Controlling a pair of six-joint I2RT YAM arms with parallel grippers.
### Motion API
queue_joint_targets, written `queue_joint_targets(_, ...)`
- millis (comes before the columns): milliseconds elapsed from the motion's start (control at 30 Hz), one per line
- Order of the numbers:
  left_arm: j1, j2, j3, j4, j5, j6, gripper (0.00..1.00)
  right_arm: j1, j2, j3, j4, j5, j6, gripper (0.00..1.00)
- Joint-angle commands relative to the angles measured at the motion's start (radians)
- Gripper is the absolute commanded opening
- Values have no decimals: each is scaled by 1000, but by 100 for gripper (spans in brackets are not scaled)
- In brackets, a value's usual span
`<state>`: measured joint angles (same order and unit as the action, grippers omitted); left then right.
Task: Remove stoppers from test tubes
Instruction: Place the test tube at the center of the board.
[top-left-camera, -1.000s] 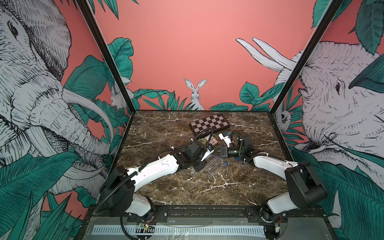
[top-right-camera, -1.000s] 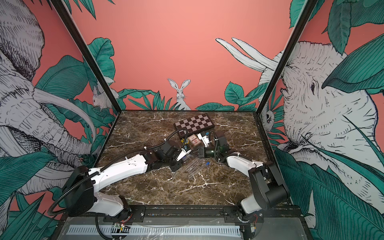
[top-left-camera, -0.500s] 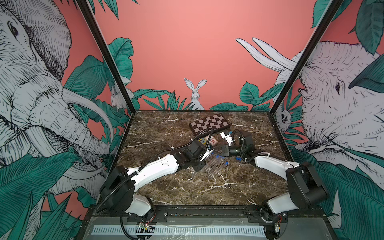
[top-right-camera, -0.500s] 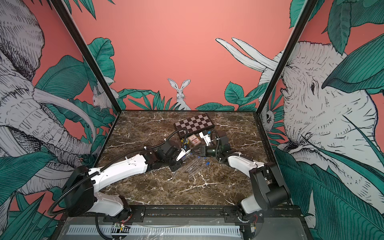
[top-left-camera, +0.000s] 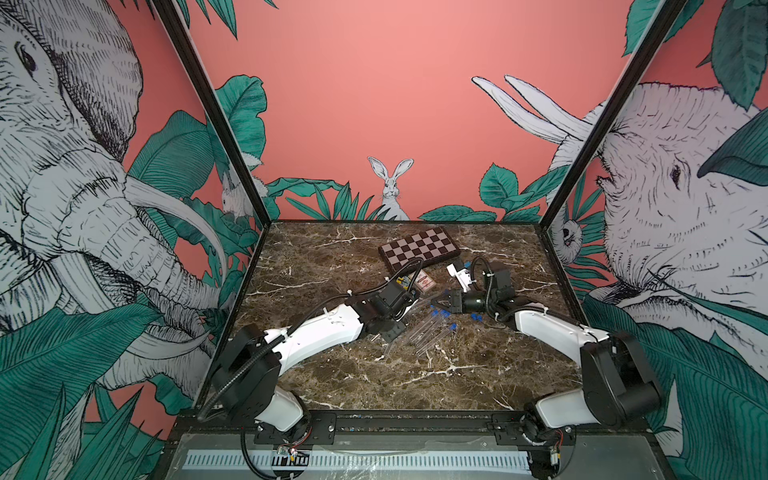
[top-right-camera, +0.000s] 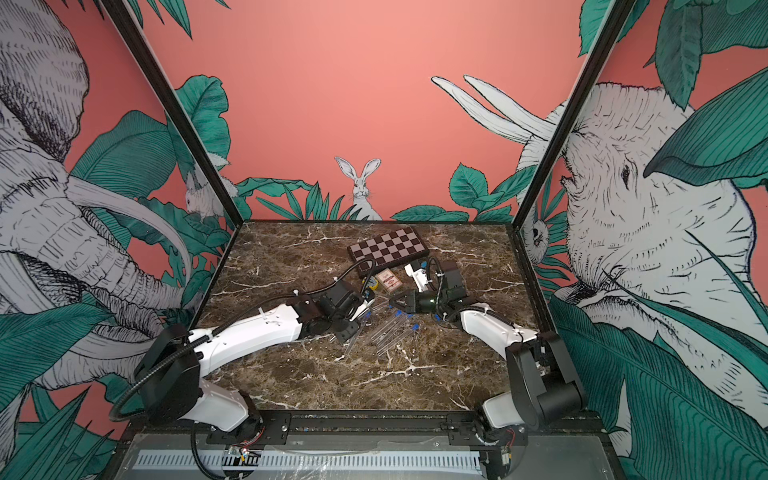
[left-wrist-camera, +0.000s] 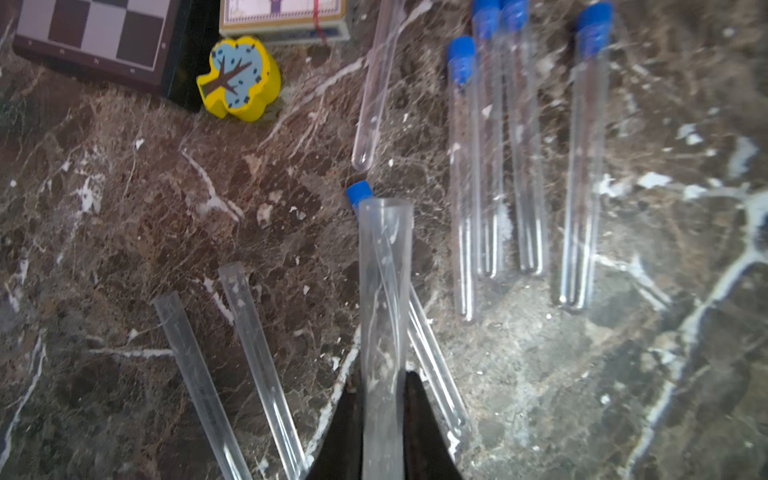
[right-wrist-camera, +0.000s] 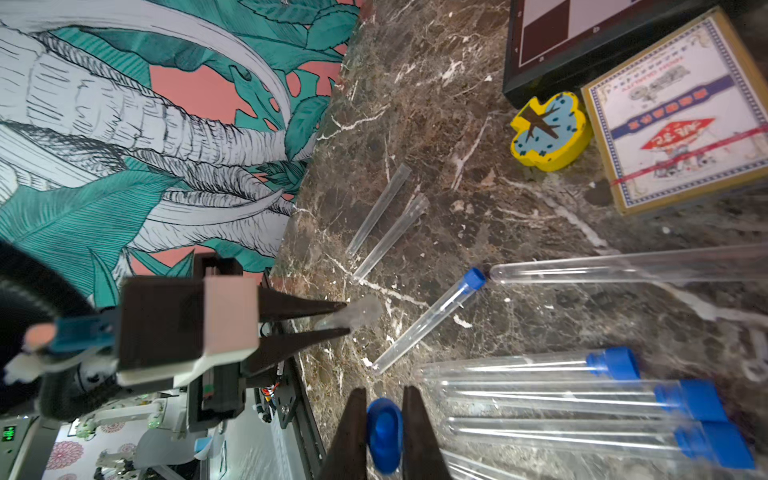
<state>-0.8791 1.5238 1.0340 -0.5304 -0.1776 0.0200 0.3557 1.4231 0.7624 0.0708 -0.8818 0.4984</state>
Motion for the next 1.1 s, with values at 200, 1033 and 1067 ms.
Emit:
queue_joint_targets(200, 79, 178, 122, -122, -86, -172, 9, -6, -56, 35, -239, 180, -173, 0)
queue_joint_targets(1033, 112, 338, 187, -140, -112, -216, 28, -6, -46, 95, -385, 330, -247, 0)
queue_joint_targets(1067, 112, 337, 187, -139, -110, -214, 32, -6, -47, 97, -392, 340, -250, 0)
